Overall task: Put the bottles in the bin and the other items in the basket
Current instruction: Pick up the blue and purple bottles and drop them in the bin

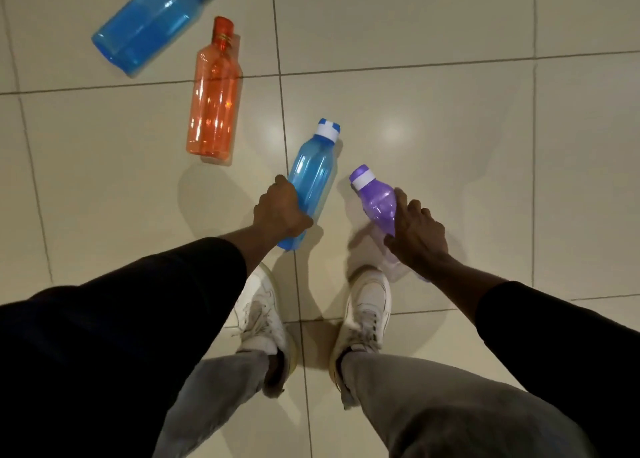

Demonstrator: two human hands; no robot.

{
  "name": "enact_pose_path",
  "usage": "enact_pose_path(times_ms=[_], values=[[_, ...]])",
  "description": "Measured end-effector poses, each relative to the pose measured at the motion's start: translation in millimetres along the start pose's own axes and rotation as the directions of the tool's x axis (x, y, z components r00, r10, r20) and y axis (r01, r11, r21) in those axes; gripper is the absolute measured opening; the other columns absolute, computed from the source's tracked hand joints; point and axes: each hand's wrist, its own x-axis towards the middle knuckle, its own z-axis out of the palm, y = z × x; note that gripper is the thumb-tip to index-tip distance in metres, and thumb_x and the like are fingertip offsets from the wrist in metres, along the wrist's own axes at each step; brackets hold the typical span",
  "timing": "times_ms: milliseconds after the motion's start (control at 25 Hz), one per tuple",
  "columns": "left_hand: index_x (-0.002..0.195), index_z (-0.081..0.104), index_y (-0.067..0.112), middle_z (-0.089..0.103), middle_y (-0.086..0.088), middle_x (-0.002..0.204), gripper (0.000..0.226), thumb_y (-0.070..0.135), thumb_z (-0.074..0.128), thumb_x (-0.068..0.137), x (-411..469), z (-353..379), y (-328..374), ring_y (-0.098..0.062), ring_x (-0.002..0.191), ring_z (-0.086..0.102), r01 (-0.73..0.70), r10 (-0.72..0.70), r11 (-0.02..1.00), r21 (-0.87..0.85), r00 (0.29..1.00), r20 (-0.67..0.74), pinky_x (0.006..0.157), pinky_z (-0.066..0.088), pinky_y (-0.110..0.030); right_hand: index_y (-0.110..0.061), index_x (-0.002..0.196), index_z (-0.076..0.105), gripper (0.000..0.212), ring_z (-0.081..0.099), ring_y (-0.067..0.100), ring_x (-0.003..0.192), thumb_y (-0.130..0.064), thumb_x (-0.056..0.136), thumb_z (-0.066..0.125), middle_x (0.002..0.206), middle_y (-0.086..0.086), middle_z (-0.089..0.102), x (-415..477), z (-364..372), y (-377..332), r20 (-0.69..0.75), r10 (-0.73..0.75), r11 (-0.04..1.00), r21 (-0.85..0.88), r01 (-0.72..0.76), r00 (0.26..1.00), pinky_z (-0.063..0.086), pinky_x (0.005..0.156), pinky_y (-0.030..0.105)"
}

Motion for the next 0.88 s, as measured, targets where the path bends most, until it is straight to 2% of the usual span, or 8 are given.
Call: enact_pose_path(times_ms=[120,280,400,520,640,760,880], values=[[0.125,0.045,0.010,0.061,-0.007,0.115,0.088,0.035,0.101,0.062,-74,-36,-2,-0.034,0.104,0.069,0.019,-0.021,0.997,-0.068,1.000,-0.019,0.080,0.058,-0.043,-0.015,0.156,0.017,0.096,0.058,0.037,0.096,-0.031,0.083,0.077,0.117,0.015,0.054,-51,-55,-13,-0.063,0.047,0.993,0.109,-0.040,0.997,0.053,0.072,0.044],[0.128,0.046,0.012,0.064,-0.007,0.116,0.086,0.033,0.099,0.064,-182,-94,-3,-0.032,0.104,0.069,0.046,-0.051,0.991,-0.125,0.998,-0.044,0.080,0.058,-0.043,-0.017,0.153,0.022,0.094,0.060,0.033,0.092,-0.033,0.081,0.079,0.117,0.012,0.056,-136,-132,-32,-0.142,0.051,0.979,0.203,-0.021,0.989,0.055,0.070,0.042],[0.133,0.045,0.014,0.064,-0.006,0.118,0.086,0.033,0.097,0.067,-267,-145,5,-0.030,0.105,0.069,0.064,-0.075,0.980,-0.188,0.996,-0.054,0.082,0.057,-0.041,-0.022,0.149,0.027,0.089,0.061,0.027,0.095,-0.038,0.079,0.078,0.119,0.005,0.057,-210,-196,-46,-0.224,0.042,0.954,0.300,0.028,0.974,0.055,0.071,0.039],[0.141,0.045,0.014,0.064,-0.006,0.128,0.091,0.032,0.097,0.069,-337,-188,15,-0.032,0.112,0.068,0.096,-0.116,0.955,-0.280,0.992,-0.055,0.090,0.058,-0.043,-0.022,0.150,0.029,0.088,0.063,0.024,0.102,-0.046,0.081,0.078,0.126,0.002,0.057,-273,-250,-60,-0.226,0.059,0.928,0.371,0.030,0.972,0.058,0.078,0.039],[0.144,0.044,0.017,0.065,-0.006,0.130,0.092,0.032,0.096,0.070,-402,-232,20,-0.031,0.112,0.069,0.098,-0.135,0.928,-0.358,0.987,-0.082,0.094,0.060,-0.047,-0.020,0.148,0.035,0.085,0.060,0.017,0.099,-0.050,0.082,0.079,0.127,0.001,0.059,-330,-298,-78,-0.270,0.029,0.910,0.405,0.086,0.962,0.051,0.073,0.026],[0.146,0.042,0.018,0.065,-0.006,0.130,0.092,0.031,0.096,0.072,-454,-273,13,-0.029,0.110,0.070,0.072,-0.137,0.900,-0.429,0.983,-0.122,0.094,0.062,-0.047,-0.020,0.146,0.039,0.081,0.050,0.006,0.094,-0.051,0.083,0.079,0.126,-0.002,0.061,-373,-339,-103,-0.311,-0.053,0.892,0.412,0.185,0.949,0.031,0.067,0.007],[0.148,0.043,0.018,0.065,-0.006,0.132,0.094,0.031,0.097,0.072,-493,-309,-5,-0.029,0.111,0.069,0.069,-0.169,0.872,-0.485,0.972,-0.166,0.095,0.062,-0.047,-0.023,0.149,0.036,0.082,0.050,0.004,0.098,-0.056,0.085,0.076,0.130,-0.005,0.059,-398,-372,-134,-0.287,-0.127,0.873,0.422,0.244,0.949,0.033,0.072,0.007]])
